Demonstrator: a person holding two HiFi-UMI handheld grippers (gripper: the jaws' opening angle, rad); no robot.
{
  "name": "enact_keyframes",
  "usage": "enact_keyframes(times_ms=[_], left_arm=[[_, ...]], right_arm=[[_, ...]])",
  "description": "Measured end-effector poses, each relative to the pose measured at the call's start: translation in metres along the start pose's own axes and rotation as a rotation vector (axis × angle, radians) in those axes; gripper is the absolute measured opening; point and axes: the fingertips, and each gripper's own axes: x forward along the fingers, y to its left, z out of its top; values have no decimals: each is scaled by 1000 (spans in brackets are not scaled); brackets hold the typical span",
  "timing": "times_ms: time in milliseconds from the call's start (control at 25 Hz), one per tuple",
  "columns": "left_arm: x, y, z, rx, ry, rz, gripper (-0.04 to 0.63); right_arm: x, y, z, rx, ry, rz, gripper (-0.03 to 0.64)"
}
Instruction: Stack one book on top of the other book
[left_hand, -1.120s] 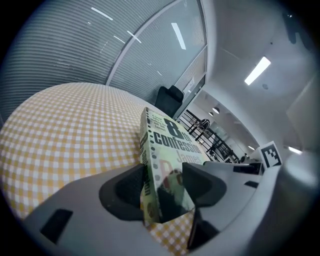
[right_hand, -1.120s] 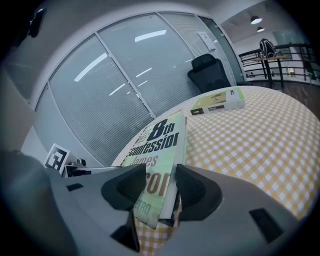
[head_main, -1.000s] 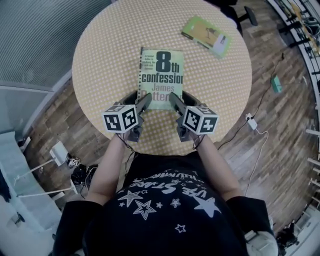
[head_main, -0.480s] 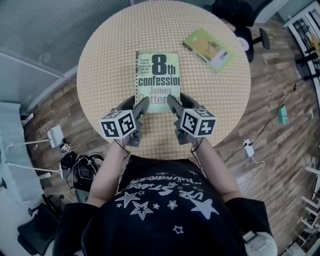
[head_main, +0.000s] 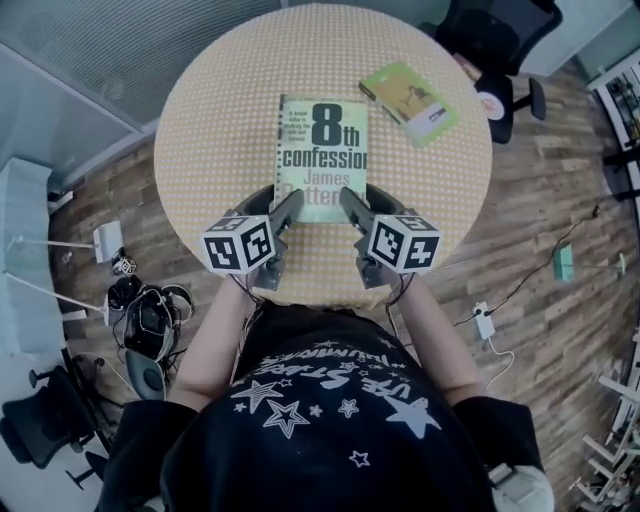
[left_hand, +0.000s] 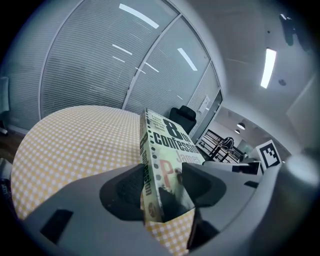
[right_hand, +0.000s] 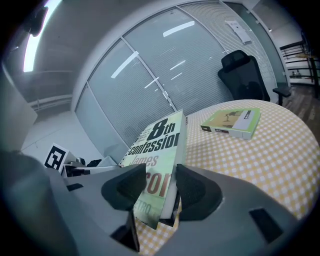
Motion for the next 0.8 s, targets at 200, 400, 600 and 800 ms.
enact_keyframes(times_ms=[200,400,600,800], left_arm=[[-8,-15,-9,-23,-16,19,238],[-13,-9,-11,-31,-14,18,238],[-16,6,-6,-49,-2,-21,236],[-11,7,-2,-52,16,-59,236]], right_arm=[[-16,0,-1,-26,16,22,196],[-12,6,-4,-37,29,20,196],[-3,17,-4,-38,37,-20,196],[-4,16,-2,-18,32,-75,196]])
